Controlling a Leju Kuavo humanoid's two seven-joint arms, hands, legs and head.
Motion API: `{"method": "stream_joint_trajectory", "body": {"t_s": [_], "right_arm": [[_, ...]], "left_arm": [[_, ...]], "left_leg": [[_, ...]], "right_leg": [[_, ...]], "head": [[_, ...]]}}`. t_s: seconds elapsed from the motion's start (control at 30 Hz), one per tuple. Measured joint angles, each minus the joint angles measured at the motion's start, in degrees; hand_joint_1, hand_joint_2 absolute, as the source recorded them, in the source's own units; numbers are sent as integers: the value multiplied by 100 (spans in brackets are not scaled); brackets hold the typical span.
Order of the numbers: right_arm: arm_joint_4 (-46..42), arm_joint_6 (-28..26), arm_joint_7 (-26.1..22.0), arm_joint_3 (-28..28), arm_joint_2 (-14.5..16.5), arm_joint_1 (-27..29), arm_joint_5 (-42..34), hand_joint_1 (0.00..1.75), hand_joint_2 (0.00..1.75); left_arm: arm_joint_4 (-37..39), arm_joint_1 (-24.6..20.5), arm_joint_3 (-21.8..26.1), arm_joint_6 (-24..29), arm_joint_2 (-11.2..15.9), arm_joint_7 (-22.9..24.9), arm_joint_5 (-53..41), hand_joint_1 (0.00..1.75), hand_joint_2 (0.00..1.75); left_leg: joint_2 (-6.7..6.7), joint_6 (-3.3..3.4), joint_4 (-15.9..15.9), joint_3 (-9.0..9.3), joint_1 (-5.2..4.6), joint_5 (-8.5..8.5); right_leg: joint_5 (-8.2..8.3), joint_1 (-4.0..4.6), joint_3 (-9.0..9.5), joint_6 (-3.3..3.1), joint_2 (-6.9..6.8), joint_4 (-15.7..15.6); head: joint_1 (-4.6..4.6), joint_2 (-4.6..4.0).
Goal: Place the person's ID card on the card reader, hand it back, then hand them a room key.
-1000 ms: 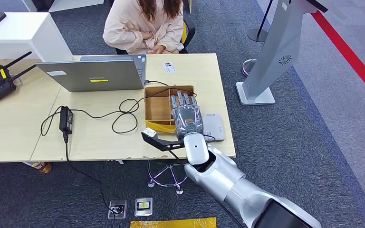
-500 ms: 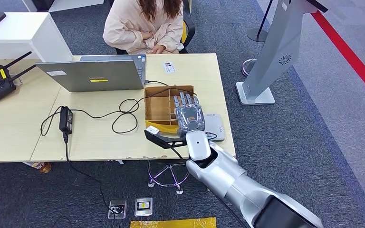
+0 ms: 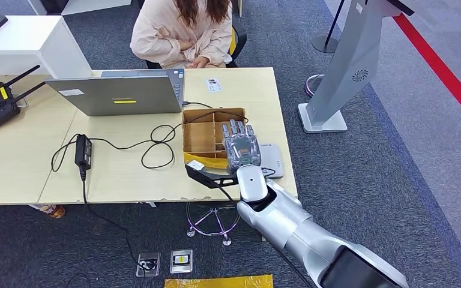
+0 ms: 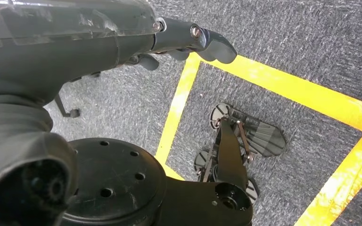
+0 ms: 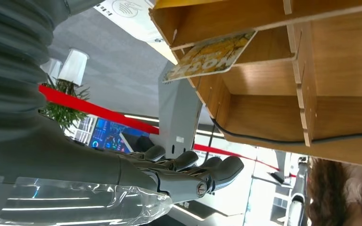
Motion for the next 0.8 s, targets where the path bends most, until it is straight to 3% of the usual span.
{"method": "stream_joint_trajectory", "body": {"t_s": [0.8], "right_arm": [[112,166,4,-49,-159,26,-88,0,175]], "left_arm": [[0,0,-2,-83,1,51,-178,0,0]], "left_leg": [[1,0,0,0,0,0]], "right_leg": [[0,0,-1,0,1,0]], "head": [[0,0]]}}
